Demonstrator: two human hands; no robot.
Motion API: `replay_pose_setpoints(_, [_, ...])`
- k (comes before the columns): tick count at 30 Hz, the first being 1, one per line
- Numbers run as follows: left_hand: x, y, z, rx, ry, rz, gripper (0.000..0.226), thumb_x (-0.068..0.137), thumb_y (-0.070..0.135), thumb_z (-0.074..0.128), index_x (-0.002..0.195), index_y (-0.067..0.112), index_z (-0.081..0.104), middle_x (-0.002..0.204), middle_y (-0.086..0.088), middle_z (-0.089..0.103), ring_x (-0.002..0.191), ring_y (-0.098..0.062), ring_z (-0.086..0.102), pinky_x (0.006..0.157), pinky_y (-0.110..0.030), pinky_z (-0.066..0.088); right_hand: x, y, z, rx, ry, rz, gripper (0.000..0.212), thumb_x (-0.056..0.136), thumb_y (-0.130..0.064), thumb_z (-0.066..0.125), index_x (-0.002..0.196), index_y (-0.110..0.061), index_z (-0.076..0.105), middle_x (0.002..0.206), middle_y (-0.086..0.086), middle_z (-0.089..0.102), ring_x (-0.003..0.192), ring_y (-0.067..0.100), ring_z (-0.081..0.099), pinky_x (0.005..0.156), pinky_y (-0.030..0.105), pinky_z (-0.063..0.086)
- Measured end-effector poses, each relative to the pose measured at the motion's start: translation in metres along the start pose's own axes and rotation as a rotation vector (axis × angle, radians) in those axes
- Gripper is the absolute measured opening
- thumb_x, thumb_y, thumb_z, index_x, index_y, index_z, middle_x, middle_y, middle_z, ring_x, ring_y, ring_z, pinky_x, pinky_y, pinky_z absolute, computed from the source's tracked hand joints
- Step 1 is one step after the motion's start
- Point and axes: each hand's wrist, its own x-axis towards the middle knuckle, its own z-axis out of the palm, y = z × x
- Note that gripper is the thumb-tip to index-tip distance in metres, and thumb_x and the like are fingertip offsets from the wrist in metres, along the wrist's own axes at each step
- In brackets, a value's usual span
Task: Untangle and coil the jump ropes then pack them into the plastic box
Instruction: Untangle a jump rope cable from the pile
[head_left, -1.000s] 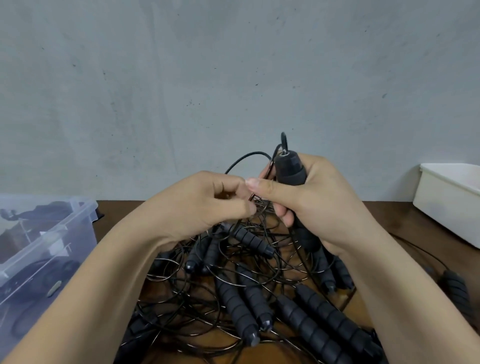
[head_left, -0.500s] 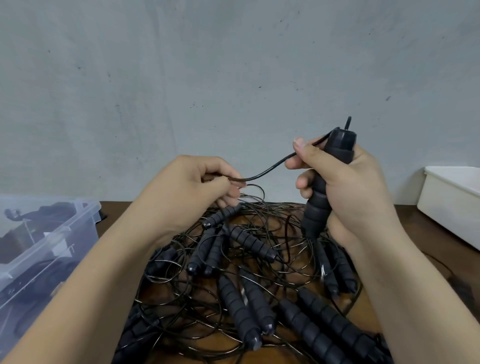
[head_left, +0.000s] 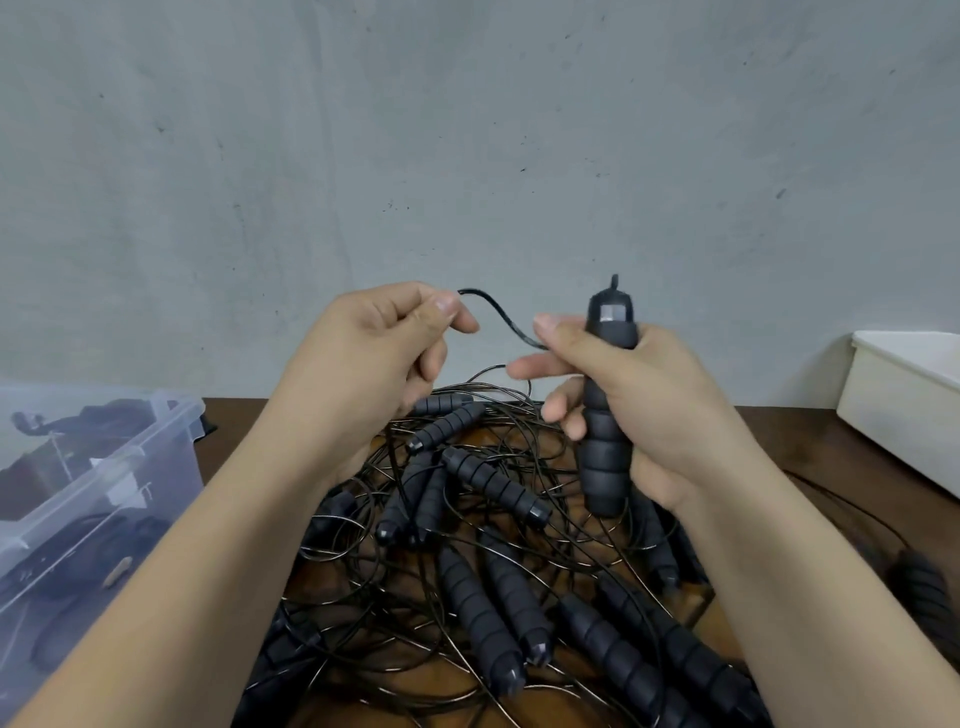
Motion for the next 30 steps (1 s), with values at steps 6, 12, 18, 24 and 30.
replay_pose_setpoints(6, [0.008, -0.003, -0.013, -0.193, 0.154, 0.013, 0.027, 0.111, 0.025, 0.053, 0.098, 0.012, 0.073, 0.060, 0.002, 0.043, 0.047, -0.013, 0.023, 0.042, -0.021, 0.016, 0.006, 0.002, -0.007, 0.134, 0.027, 0.036, 0.037, 0.098, -0.029, 0.076, 0.117, 0.001, 0.070, 0.103, 0.016, 0.081, 0.057, 0.014, 0.061, 0.047, 0.022, 0.047])
replay_pose_setpoints(12, [-0.003, 0.003, -0.004, 0.032, -0.175, -0.043, 0.025, 0.108, 0.029, 0.057, 0.100, 0.014, 0.075, 0.064, -0.003, 0.048, 0.047, -0.014, 0.030, 0.041, -0.020, 0.025, -0.004, 0.003, 0.004, -0.003, -0.274, 0.141, 0.043, 0.094, -0.041, 0.077, 0.115, -0.004, 0.076, 0.101, 0.015, 0.080, 0.055, 0.014, 0.056, 0.052, 0.026, 0.046])
replay_pose_setpoints(18, [-0.016, 0.009, 0.011, 0.274, -0.444, 0.009, 0.021, 0.111, 0.034, 0.049, 0.113, 0.018, 0.063, 0.066, -0.004, 0.054, 0.052, -0.017, 0.046, 0.049, -0.018, 0.035, 0.000, 0.007, 0.004, 0.039, -0.194, 0.065, 0.023, 0.093, -0.041, 0.080, 0.087, -0.019, 0.076, 0.085, 0.006, 0.065, 0.056, 0.016, 0.047, 0.054, 0.029, 0.041])
replay_pose_setpoints(24, [-0.022, 0.009, 0.011, 0.265, -0.569, -0.046, 0.038, 0.111, 0.039, 0.046, 0.101, 0.011, 0.069, 0.065, -0.004, 0.029, 0.057, -0.021, 0.026, 0.054, -0.037, 0.027, -0.003, 0.005, 0.005, -0.090, -0.059, -0.002, 0.039, 0.089, -0.042, 0.083, 0.110, -0.010, 0.075, 0.065, 0.005, 0.059, 0.051, 0.019, 0.049, 0.058, 0.032, 0.046])
replay_pose_setpoints(30, [-0.016, 0.002, 0.007, 0.373, -0.623, -0.064, 0.033, 0.109, 0.042, 0.051, 0.096, 0.018, 0.070, 0.064, 0.000, 0.038, 0.056, -0.019, 0.045, 0.057, -0.025, 0.040, 0.004, -0.008, -0.013, 0.199, 0.130, -0.069, 0.014, 0.094, -0.012, 0.075, 0.101, -0.001, 0.069, 0.070, 0.001, 0.062, 0.051, 0.013, 0.048, 0.046, 0.023, 0.040])
